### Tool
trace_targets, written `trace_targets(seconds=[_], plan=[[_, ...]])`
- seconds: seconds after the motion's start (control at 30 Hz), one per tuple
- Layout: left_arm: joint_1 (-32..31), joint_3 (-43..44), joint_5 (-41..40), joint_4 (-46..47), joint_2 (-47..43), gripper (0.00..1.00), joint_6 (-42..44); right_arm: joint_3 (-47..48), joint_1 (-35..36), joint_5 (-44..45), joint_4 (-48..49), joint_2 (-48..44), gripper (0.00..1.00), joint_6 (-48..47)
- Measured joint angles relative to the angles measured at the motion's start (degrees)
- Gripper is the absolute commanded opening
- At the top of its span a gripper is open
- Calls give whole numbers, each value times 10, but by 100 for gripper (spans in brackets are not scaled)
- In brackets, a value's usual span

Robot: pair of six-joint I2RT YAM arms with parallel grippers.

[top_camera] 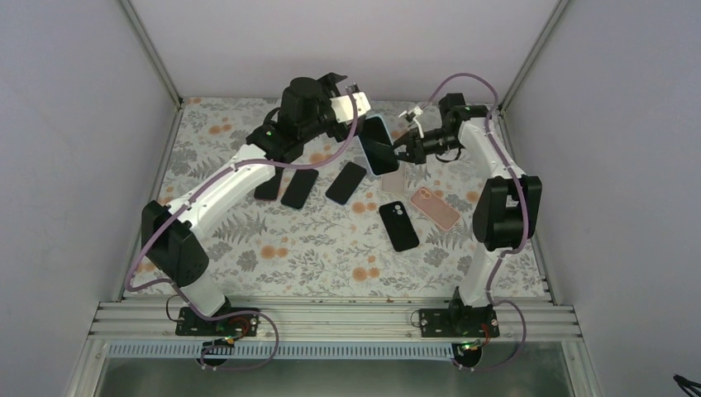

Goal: Take the phone out of the phone case

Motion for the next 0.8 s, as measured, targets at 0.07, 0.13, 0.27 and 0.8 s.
trace_targets(seconds=[0.07,0.13,0.27,0.8], plan=[[-4,-4,-17,26,-3,99,-2,-7,-12,-16,56,-1,3,79],[-19,-8,-30,38,-5,99,-4,-35,-20,-20,147,-14,3,172],[-69,-20,-51,58,-5,99,-4,-82,-33,53,311,-42,3,352],[-127,-66,-135,222,88,100,-24,-73,-28,281,484,-63,3,559]])
